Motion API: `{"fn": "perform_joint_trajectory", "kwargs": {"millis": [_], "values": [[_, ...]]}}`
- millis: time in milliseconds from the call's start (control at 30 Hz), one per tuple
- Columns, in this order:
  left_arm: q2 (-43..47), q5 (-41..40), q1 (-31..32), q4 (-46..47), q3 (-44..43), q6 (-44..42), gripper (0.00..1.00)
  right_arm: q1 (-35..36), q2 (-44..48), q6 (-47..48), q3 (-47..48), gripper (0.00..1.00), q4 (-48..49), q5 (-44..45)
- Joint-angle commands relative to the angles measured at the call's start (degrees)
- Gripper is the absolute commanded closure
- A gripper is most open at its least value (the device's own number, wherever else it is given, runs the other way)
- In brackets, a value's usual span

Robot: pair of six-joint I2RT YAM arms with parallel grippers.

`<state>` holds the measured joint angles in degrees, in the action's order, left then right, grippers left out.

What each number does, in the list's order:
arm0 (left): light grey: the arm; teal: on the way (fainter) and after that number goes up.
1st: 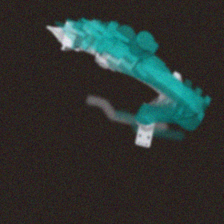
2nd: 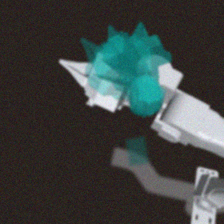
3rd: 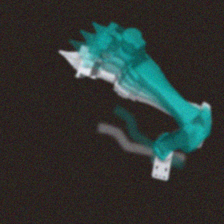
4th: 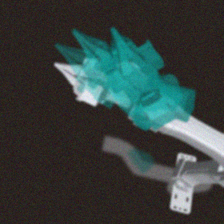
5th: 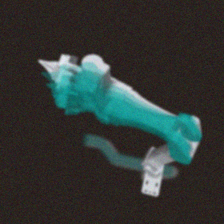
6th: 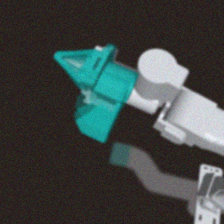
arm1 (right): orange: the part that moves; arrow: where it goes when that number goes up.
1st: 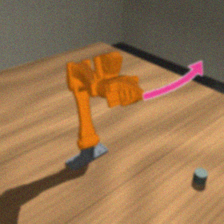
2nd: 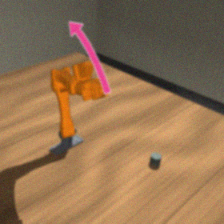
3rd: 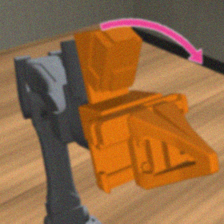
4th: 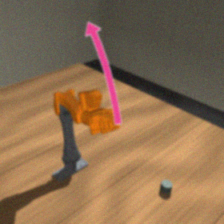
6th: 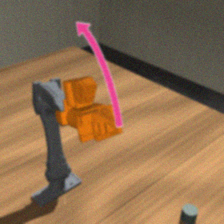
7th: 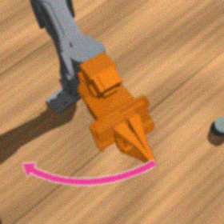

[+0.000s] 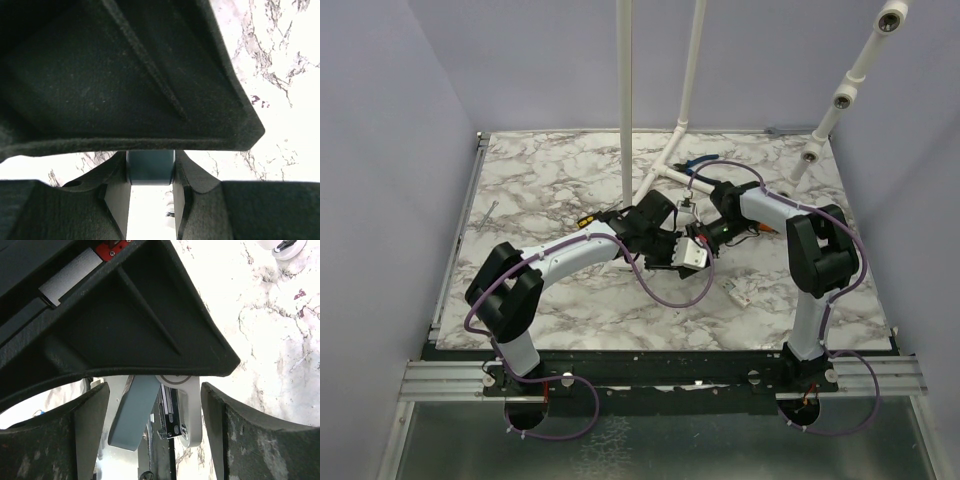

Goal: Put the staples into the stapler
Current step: Close the stapler at the center of the board.

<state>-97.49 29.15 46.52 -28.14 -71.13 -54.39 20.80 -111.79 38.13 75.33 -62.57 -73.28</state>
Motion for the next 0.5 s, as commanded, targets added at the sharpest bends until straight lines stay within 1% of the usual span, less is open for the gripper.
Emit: {"fn": "perform_joint_trajectory", "kwargs": {"millis": [0, 433, 467], "values": [[1.48, -2.27, 0.15, 2.48, -1.79, 1.08, 0.97, 0.32, -0.04, 0.10, -0.01, 0.22, 0.87, -1.04], [0.65, -4.07, 0.79, 5.21, -1.41, 1.99, 0.97, 1.15, 0.37, -1.65, -0.78, 0.23, 2.52, -1.08], [0.57, -4.25, 0.82, 5.70, -1.24, 2.27, 0.96, 1.37, 0.47, -1.72, -1.02, 0.32, 2.86, -0.89]]}}
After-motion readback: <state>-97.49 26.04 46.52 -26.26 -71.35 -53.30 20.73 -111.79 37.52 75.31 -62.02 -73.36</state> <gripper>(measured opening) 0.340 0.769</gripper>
